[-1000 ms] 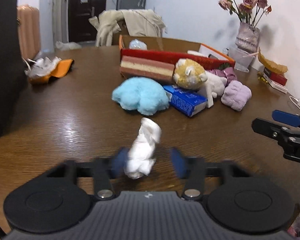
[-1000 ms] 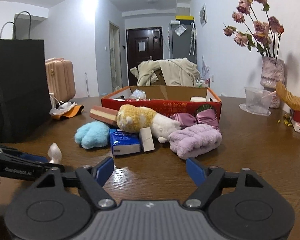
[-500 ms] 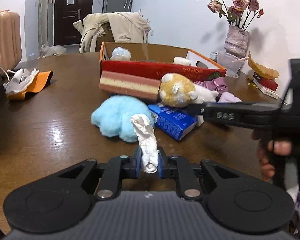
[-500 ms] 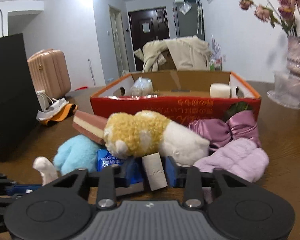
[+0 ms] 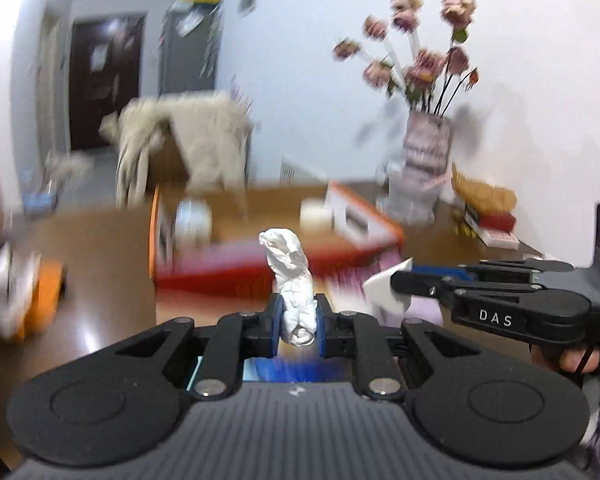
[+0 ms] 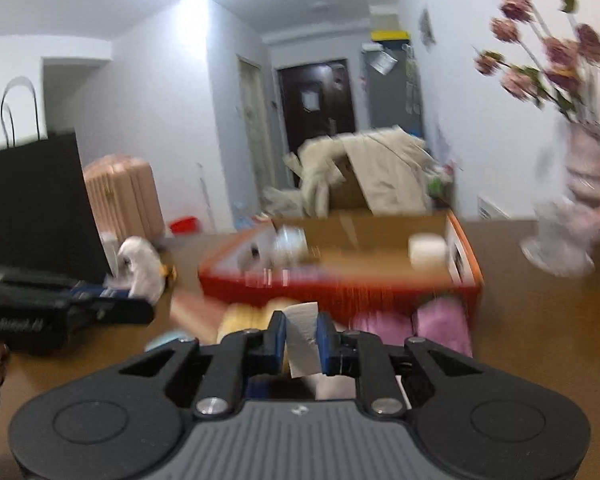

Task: Organize soft objects
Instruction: 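Carry the tissue and carton into the box and open both tools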

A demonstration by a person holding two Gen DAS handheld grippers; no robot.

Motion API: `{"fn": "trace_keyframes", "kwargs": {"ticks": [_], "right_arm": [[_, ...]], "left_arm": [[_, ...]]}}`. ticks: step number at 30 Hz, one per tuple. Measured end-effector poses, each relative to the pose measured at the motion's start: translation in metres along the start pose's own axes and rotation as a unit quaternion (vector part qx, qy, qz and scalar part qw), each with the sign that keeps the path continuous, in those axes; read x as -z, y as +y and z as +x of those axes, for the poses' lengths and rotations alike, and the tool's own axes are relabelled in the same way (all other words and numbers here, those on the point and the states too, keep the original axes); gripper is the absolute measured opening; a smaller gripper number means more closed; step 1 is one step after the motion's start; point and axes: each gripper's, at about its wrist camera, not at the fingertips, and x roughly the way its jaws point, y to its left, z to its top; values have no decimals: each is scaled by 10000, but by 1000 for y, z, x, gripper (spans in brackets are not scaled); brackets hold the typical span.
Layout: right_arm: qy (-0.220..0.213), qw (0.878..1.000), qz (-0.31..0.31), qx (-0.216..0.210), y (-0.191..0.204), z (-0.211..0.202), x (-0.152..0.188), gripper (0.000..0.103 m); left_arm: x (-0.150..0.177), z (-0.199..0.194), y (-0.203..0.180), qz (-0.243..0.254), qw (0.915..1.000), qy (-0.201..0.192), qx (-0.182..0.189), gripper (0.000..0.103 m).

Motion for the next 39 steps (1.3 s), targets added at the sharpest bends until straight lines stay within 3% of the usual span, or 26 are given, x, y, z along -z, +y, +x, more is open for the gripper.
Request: {"fn": "trace_keyframes", "kwargs": {"ticks": [2, 6, 11, 12, 14, 16, 18, 23, 31, 34, 37, 39], "right_arm": [[111, 9999, 45, -87, -22, 36, -36, 16], [578, 9983, -51, 43, -58, 132, -96, 17], [1795, 9815, 285, 601, -109, 278, -118, 18], [1891, 9787, 338, 726, -115, 293, -117, 20], [1981, 9739, 530, 969, -126, 313, -115, 23], [1921, 9742, 660, 980, -129, 315, -116, 30], [1728, 9787, 642, 906, -128, 306, -119, 44], [1382, 9847, 382, 990, -115, 275, -143, 45], [595, 9953, 7, 760, -80, 142, -165, 59], [395, 9970, -155, 654, -62, 89, -153, 60], [98, 9974, -417, 574, -37, 40, -126, 70], [-101, 9972, -523, 522, -23, 11, -106, 73]], "left_arm": [[-35, 39, 9, 240, 9996, 59, -127, 17], [-86, 152, 37, 293, 9965, 768, -120, 17], [-96, 290, 76, 177, 9804, 1645, -1065, 19], [-95, 304, 82, 108, 9779, 1736, -1162, 22], [-95, 314, 90, 79, 9776, 1784, -1109, 48], [-95, 306, 93, 118, 9821, 1587, -1011, 56], [-96, 296, 98, 60, 9840, 1527, -911, 56], [-111, 259, 100, -172, 9882, 1258, -862, 56], [-121, 121, 54, -55, 9978, 252, -611, 68], [-109, 68, 26, 109, 9980, -132, -608, 74], [-85, 23, 1, 276, 9960, -512, -684, 83], [-61, -4, -16, 408, 9944, -678, -701, 83]]}}
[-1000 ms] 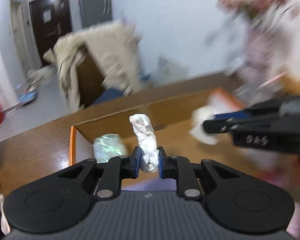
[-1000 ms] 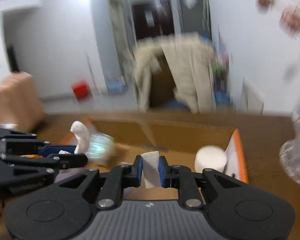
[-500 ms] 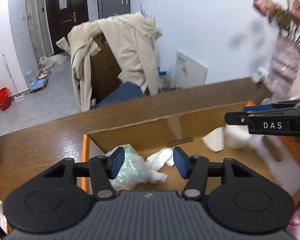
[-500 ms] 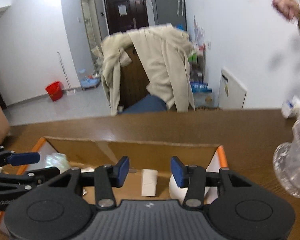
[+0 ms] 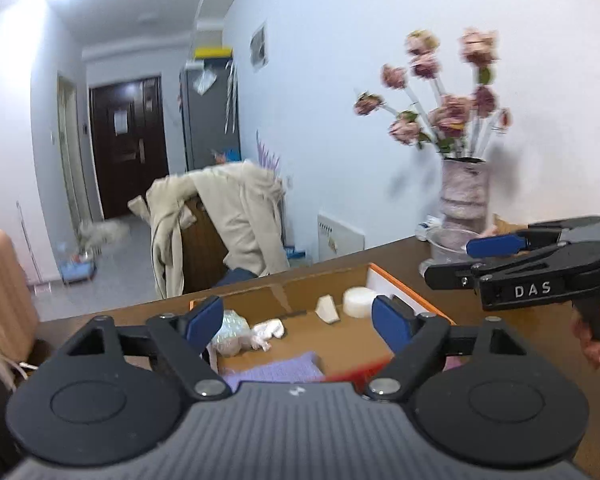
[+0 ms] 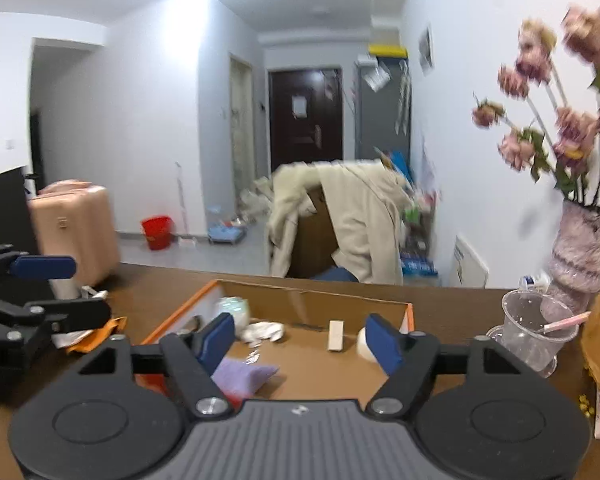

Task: Organize soft objects
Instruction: 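Carry the tissue and carton into the box and open both tools, then move both tools back toward the remaining items on the table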

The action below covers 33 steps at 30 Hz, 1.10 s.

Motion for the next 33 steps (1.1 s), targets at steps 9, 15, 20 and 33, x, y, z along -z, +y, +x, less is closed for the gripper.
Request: {"fn": "trace_keyframes", "kwargs": {"ticks": [9, 15, 20, 33], "right_arm": [[-454, 9965, 109, 696, 54, -113, 124, 93], [-133, 9946, 577, 849, 81, -136, 193, 95], [-218, 9941, 628, 852, 83, -145, 199, 95], [-179, 9926, 828, 872, 71, -135, 200, 94]], "left_arm": [[116, -100, -26, -470, 9981, -356, -190, 97], [173, -128, -46, -468, 9986, -91, -216, 97], [167, -133, -50, -393, 9987, -257, -208, 100], [173, -114, -66, -329, 9993, -3, -189, 100]]}}
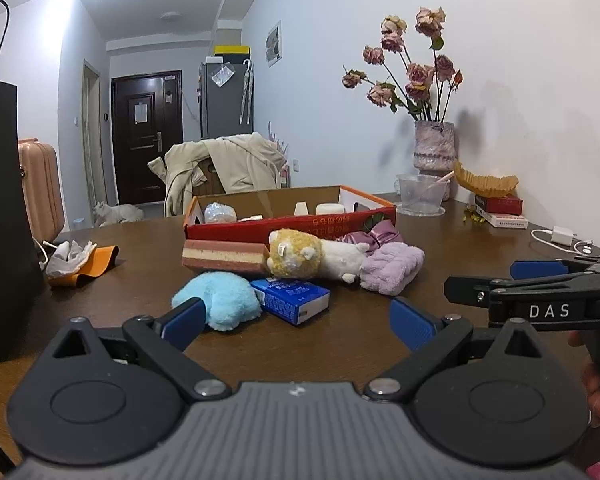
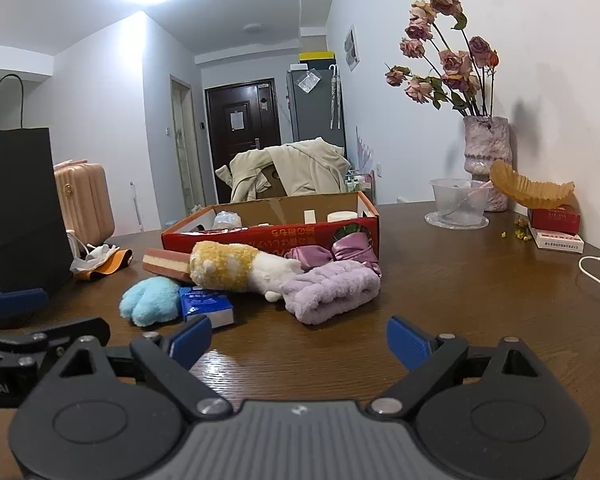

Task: Organize soft objects
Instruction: 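Move both tools back toward the remaining items on the table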

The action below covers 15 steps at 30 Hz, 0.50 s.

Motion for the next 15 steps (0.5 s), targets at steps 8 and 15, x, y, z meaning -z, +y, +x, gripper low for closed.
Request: {"fn": "trace_keyframes", "kwargs": {"ticks": [8, 15], "right_arm": [[45, 9999, 37, 155, -17, 23, -6, 92], [269, 9991, 243, -227, -52, 73, -37, 77]], "left_arm": [[-4, 26, -5, -186, 9996, 194, 111, 100], [-26, 83, -19, -481, 9936, 649, 789, 67]]}}
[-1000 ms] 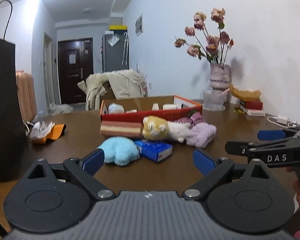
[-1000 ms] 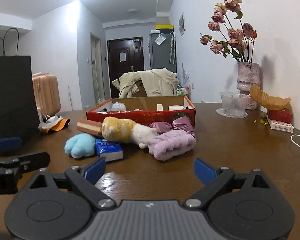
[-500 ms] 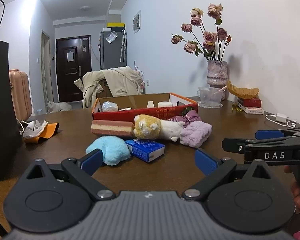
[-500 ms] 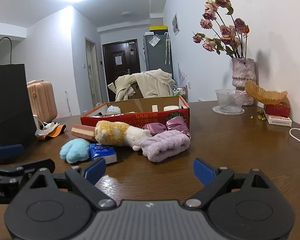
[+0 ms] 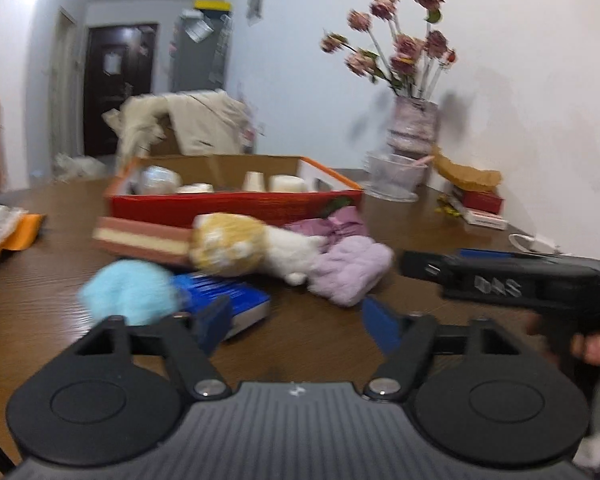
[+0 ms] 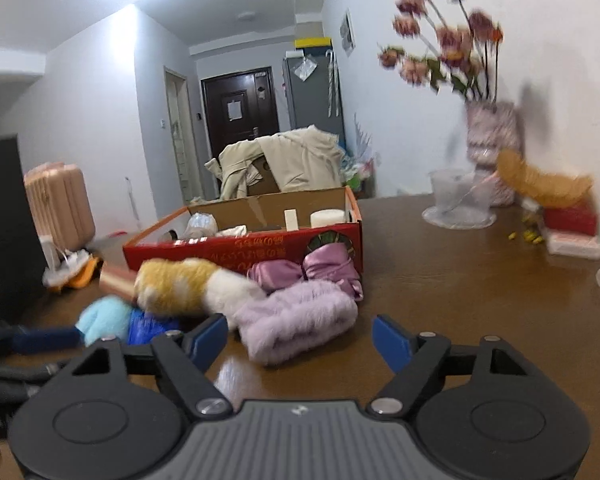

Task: Organize soft objects
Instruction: 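Move both tools back toward the remaining items on the table, then grasp the lilac fuzzy towel with both tools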

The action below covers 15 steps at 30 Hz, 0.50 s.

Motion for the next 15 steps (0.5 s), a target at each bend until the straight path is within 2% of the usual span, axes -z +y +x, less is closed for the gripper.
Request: {"fn": "trace_keyframes", "kwargs": {"ticks": [2, 4, 6, 9, 11, 13, 15], "right_arm": [[211, 9991, 261, -247, -18, 24, -15, 69], [421, 9979, 307, -395, -31, 49, -26, 62], [642, 9958, 366, -539, -44, 75, -35, 57], [955, 9876, 837, -926, -66, 107, -38, 50], [1146, 9834, 1023, -966, -73, 121, -33, 40], [1263, 9805, 1007, -1119, -74, 115, -29, 33], [1296, 9803, 910, -1180, -70, 94, -27, 33]], "left_arm": [[-13, 24, -1, -216, 9993, 275, 158, 54], [-25, 50, -3, -421, 9972, 581, 202, 47], [-31, 72, -4, -613, 9952, 723, 253, 45], [-36, 101, -3, -1054, 9903, 853, 317, 45], [-36, 114, 0, -1362, 9862, 906, 270, 45], [-35, 120, 0, -1356, 9856, 1008, 55, 45], [-32, 116, 4, -1370, 9858, 961, -172, 45]]}}
